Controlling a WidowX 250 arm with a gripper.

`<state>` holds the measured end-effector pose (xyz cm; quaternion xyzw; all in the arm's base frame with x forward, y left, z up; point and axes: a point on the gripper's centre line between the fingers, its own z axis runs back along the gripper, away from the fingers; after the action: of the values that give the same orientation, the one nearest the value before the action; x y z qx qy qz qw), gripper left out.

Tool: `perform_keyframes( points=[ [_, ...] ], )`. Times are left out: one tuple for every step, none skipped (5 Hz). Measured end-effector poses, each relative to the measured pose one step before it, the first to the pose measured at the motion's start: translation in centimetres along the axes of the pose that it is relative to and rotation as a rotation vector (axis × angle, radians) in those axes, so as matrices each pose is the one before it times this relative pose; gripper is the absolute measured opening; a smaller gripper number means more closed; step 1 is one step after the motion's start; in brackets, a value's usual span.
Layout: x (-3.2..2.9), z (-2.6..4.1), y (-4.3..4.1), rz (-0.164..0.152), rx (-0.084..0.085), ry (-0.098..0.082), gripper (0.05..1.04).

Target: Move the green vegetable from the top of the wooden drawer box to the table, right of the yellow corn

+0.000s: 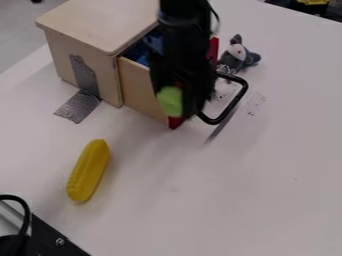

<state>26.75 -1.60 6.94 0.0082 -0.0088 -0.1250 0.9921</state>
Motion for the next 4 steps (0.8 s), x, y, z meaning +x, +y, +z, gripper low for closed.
perform_keyframes(
  points=[
    [-0.711, -1.673, -2.826, -0.0291, 0.0311, 0.0377, 0.722],
    [-2.571, -1.929, -1.294, 0.0171, 0.0165, 0.0611, 0.722],
    [-2.744, -1.098, -0.796, 0.0317, 0.0134, 0.0173, 0.721],
    [-1.592, -1.413, -0.399, 0.0251, -0.0183, 0.0066, 0.722]
  ],
)
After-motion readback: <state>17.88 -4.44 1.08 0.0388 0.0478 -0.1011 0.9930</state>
